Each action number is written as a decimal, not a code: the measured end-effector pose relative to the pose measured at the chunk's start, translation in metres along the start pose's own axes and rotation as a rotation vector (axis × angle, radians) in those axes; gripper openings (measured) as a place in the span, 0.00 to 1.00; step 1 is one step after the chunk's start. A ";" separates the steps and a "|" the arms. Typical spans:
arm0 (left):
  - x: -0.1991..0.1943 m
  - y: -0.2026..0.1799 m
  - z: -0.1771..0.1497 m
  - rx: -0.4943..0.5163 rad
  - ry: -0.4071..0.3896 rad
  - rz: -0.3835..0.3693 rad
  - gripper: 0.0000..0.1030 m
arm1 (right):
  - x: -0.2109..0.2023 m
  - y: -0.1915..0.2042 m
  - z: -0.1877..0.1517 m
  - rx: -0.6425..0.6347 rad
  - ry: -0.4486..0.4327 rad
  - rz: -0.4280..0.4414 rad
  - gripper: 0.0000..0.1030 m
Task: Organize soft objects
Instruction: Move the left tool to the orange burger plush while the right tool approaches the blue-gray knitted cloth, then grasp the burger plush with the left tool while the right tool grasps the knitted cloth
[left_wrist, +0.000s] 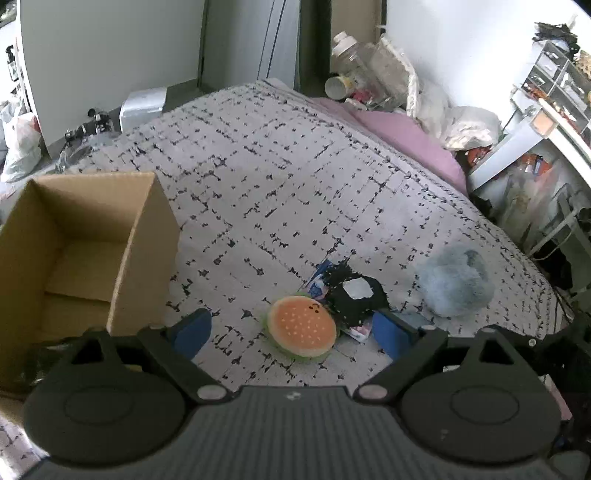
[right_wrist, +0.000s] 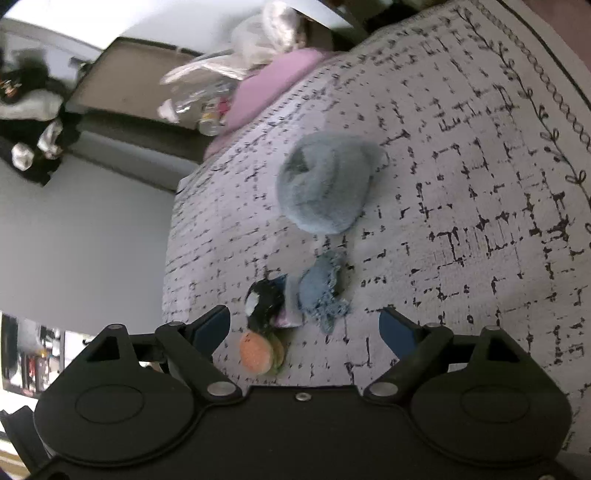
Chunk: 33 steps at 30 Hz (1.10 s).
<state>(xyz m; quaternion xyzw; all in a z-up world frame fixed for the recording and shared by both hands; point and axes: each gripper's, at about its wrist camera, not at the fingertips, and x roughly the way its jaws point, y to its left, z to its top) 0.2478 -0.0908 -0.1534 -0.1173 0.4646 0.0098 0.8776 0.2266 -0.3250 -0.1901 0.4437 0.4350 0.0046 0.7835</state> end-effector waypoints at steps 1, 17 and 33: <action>0.005 0.000 0.000 -0.004 0.008 0.000 0.90 | 0.005 -0.001 0.001 0.009 0.004 -0.002 0.82; 0.068 -0.003 -0.005 -0.050 0.087 -0.017 0.83 | 0.059 0.002 0.004 -0.031 -0.014 -0.125 0.78; 0.048 0.005 -0.010 -0.095 0.087 -0.036 0.47 | 0.056 0.010 -0.005 -0.085 -0.031 -0.094 0.11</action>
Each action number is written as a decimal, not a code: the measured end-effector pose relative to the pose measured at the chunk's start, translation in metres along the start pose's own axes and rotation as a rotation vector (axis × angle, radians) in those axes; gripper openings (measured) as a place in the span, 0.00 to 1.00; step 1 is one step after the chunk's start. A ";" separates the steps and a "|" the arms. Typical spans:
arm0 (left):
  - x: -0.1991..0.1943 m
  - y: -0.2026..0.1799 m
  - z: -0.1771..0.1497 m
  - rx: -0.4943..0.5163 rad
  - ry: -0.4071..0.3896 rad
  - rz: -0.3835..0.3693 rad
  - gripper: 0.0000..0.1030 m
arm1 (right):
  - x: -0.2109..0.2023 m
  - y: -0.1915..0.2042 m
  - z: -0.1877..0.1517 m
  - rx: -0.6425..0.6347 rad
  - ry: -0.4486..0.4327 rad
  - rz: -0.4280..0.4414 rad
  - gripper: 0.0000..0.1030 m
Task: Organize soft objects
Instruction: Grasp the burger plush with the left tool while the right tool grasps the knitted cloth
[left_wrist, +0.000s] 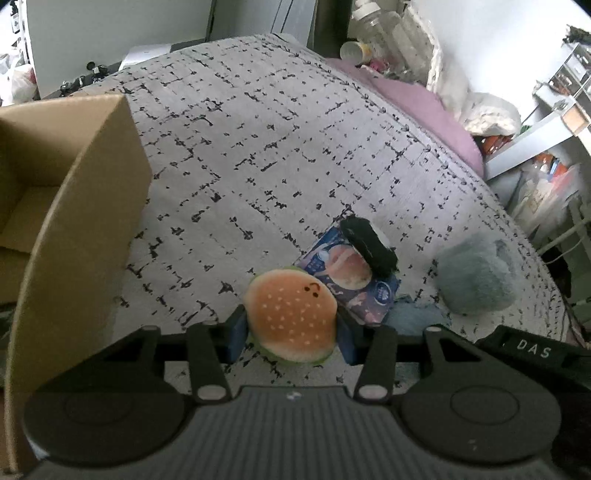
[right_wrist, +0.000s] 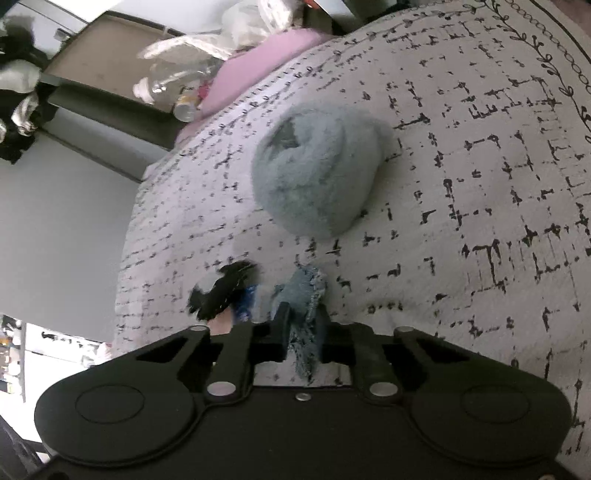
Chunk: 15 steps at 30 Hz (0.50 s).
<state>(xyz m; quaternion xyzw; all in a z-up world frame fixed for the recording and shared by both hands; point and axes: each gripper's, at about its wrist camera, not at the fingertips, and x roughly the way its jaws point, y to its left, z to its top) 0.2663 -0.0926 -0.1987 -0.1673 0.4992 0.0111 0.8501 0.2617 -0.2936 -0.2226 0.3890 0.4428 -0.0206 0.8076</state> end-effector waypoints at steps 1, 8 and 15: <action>-0.004 0.000 0.000 0.002 -0.004 -0.003 0.47 | -0.004 0.001 -0.002 -0.002 -0.006 0.006 0.10; -0.030 0.008 0.000 -0.003 -0.033 -0.035 0.47 | -0.032 0.014 -0.012 -0.059 -0.043 0.042 0.10; -0.056 0.015 0.001 -0.004 -0.064 -0.078 0.47 | -0.054 0.019 -0.015 -0.066 -0.073 0.060 0.10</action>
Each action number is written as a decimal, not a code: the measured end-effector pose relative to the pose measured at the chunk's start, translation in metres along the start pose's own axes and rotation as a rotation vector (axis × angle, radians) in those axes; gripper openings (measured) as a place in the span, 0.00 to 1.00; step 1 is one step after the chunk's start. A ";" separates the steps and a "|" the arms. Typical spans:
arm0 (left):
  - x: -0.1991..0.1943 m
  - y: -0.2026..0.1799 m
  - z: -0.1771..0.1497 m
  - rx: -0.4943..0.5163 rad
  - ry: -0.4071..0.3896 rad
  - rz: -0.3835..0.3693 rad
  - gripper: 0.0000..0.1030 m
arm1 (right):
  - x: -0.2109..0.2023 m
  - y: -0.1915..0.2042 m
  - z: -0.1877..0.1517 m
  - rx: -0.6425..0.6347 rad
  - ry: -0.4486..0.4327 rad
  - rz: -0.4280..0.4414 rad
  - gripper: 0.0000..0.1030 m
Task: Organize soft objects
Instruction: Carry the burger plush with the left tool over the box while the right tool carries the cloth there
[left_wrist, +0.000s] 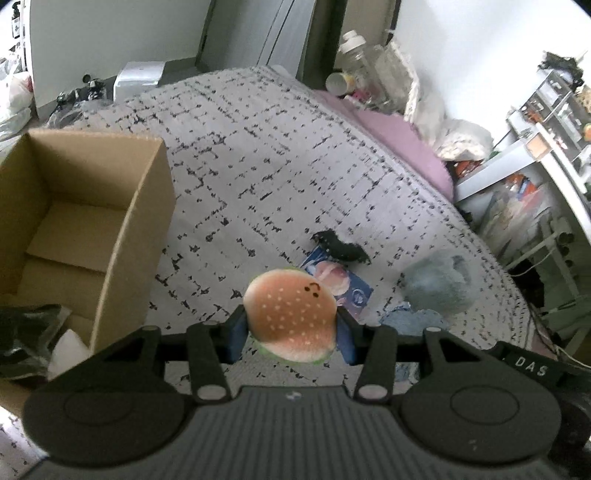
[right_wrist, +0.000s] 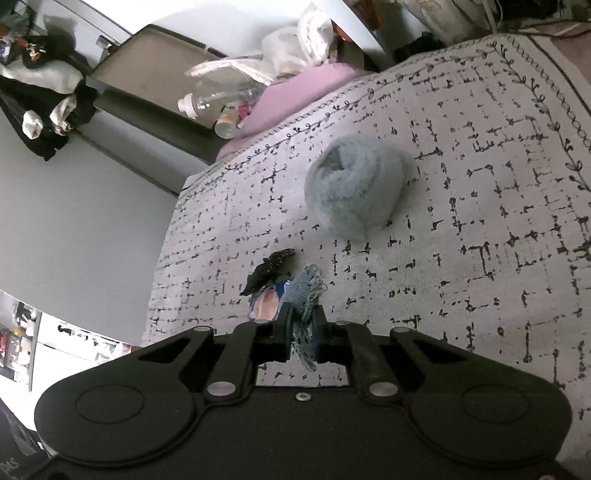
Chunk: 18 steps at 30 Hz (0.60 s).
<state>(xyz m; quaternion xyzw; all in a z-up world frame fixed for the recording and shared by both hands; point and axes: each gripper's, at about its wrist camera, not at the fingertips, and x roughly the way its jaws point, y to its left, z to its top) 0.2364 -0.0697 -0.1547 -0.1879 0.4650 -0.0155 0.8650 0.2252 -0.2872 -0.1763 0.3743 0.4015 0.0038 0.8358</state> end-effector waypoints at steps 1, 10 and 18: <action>-0.005 0.001 0.001 0.004 -0.006 -0.007 0.47 | -0.002 0.003 -0.002 -0.005 -0.002 -0.002 0.10; -0.045 0.013 0.007 0.028 -0.057 -0.030 0.47 | -0.032 0.020 -0.014 -0.050 -0.025 -0.015 0.10; -0.079 0.016 0.014 0.083 -0.134 -0.034 0.47 | -0.057 0.033 -0.030 -0.070 -0.059 -0.021 0.10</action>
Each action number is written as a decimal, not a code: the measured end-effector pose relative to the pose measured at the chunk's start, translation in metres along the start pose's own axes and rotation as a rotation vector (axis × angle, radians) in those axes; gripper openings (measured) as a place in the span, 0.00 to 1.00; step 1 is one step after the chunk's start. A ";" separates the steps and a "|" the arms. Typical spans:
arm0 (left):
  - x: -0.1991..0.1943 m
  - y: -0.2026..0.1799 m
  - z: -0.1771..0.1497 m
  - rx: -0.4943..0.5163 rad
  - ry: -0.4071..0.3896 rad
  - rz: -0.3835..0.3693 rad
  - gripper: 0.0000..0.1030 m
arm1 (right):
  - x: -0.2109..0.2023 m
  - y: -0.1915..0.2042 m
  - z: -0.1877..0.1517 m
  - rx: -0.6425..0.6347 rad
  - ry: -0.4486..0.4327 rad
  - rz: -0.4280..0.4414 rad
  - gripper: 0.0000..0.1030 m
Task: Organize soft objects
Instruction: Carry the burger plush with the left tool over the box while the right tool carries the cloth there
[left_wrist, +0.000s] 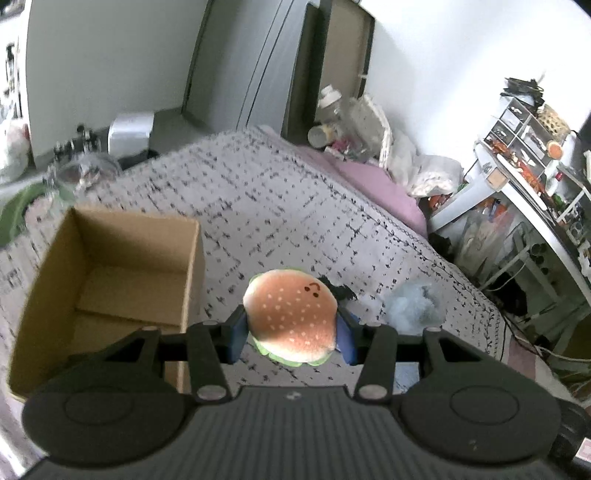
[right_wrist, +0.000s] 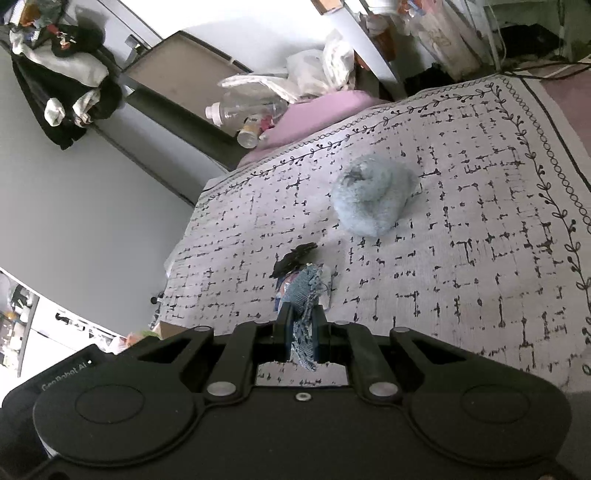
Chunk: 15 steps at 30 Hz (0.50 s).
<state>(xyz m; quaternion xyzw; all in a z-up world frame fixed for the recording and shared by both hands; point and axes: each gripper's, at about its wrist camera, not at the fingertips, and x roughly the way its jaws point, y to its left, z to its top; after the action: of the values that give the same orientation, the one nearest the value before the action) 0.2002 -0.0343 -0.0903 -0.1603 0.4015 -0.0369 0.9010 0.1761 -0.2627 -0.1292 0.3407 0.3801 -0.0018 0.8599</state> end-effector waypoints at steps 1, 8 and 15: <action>-0.004 0.001 0.000 0.002 -0.005 -0.003 0.47 | -0.002 0.002 -0.001 -0.003 -0.003 0.001 0.10; -0.025 0.016 -0.001 0.008 -0.019 -0.010 0.47 | -0.020 0.021 -0.010 -0.032 -0.031 0.013 0.10; -0.040 0.040 -0.004 -0.001 -0.038 -0.003 0.47 | -0.031 0.047 -0.018 -0.079 -0.044 0.039 0.10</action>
<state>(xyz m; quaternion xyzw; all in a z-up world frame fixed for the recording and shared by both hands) 0.1678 0.0102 -0.0768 -0.1622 0.3841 -0.0349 0.9083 0.1548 -0.2236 -0.0904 0.3135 0.3542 0.0223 0.8808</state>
